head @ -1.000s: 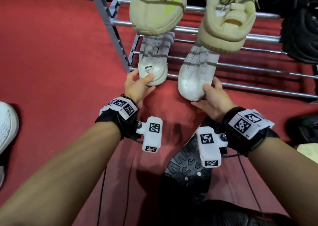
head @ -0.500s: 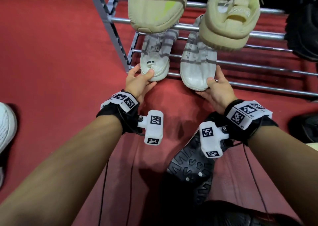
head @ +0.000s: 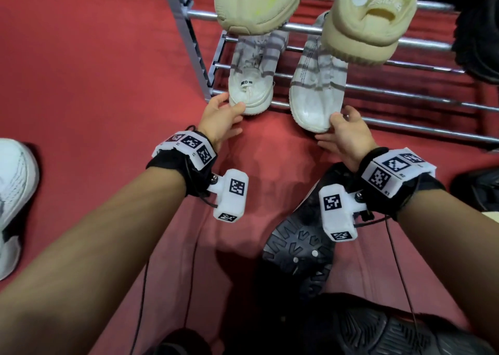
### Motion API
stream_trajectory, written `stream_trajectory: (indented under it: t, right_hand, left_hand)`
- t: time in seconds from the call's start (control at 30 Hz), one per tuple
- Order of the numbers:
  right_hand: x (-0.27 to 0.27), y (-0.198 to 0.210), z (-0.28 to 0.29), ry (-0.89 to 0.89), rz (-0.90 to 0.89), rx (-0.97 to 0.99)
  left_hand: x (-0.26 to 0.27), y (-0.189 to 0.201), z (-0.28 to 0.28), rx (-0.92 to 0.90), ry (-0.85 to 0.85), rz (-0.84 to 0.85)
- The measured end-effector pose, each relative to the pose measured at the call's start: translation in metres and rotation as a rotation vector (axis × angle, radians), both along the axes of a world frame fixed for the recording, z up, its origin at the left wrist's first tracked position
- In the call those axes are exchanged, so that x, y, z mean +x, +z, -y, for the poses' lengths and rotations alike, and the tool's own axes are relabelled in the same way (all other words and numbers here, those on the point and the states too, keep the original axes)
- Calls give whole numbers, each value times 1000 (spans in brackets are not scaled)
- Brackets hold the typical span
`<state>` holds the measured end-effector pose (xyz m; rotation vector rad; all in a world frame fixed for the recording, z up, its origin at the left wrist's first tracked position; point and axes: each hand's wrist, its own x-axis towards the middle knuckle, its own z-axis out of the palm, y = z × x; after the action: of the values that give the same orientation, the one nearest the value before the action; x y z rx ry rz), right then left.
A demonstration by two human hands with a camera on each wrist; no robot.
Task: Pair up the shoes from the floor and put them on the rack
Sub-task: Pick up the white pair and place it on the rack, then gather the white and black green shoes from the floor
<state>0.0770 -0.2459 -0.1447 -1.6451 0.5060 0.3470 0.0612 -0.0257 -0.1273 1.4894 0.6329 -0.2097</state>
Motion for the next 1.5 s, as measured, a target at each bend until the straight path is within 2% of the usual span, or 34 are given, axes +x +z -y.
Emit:
stream_trajectory:
  t: [0.17,0.37,0.53,0.67,0.8,0.93,1.2,1.3,1.37,1.5]
  right_hand:
    - [-29,0,-14,0,-8,-218]
    - [-74,3,-21,77,66,-403]
    - [-100,15,-13,111,71,-615]
    - [-117,20,0,137,0,-738]
    - [-133,19,9,149,-77,-767]
    - [-142,15,15,110,-97,-653]
    - [-152,5,13,-66,-214,-366]
    - [-150,-3,16,-69,-237,-343]
    - [-148,-5,15,-54,-257,-354]
    - [-146,-11,13,-62,-269,-383]
  left_hand:
    - [-45,17,-21,136,-314,-140]
    - [-130,15,-39,271,-905,-359]
    - [-201,-5,-54,279,-1437,-551]
    - [-229,-8,-60,353,-1592,-530]
    - [-243,-6,-60,443,-1777,-560]
    - [-251,-18,-66,463,-1691,-480]
    - [-245,-16,-67,417,-1634,-580]
    - [-232,-10,-68,435,-1582,-576]
    - [-217,-3,-72,393,-1487,-531]
    - [-176,22,-76,319,-1176,-361]
